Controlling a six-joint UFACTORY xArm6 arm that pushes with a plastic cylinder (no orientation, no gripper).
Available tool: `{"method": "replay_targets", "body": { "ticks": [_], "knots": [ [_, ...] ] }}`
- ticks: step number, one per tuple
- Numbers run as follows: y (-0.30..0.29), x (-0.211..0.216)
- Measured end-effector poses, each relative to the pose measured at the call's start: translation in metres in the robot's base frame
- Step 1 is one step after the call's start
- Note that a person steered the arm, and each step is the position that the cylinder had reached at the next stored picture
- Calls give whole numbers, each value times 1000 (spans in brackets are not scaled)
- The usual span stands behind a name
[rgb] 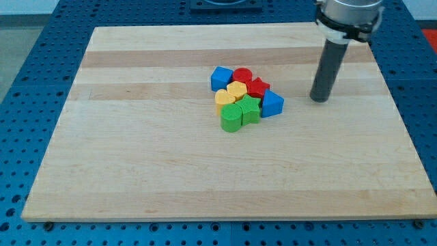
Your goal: Slide the green star slightly up
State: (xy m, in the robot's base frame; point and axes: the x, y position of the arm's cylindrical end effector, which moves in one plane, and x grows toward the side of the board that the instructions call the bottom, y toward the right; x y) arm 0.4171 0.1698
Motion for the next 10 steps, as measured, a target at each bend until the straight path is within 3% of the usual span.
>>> {"method": "replay_targets", "body": {
  "ticks": [3,5,10],
  "knots": [
    [-38,71],
    [-87,76],
    [-120,64]
  ]
}}
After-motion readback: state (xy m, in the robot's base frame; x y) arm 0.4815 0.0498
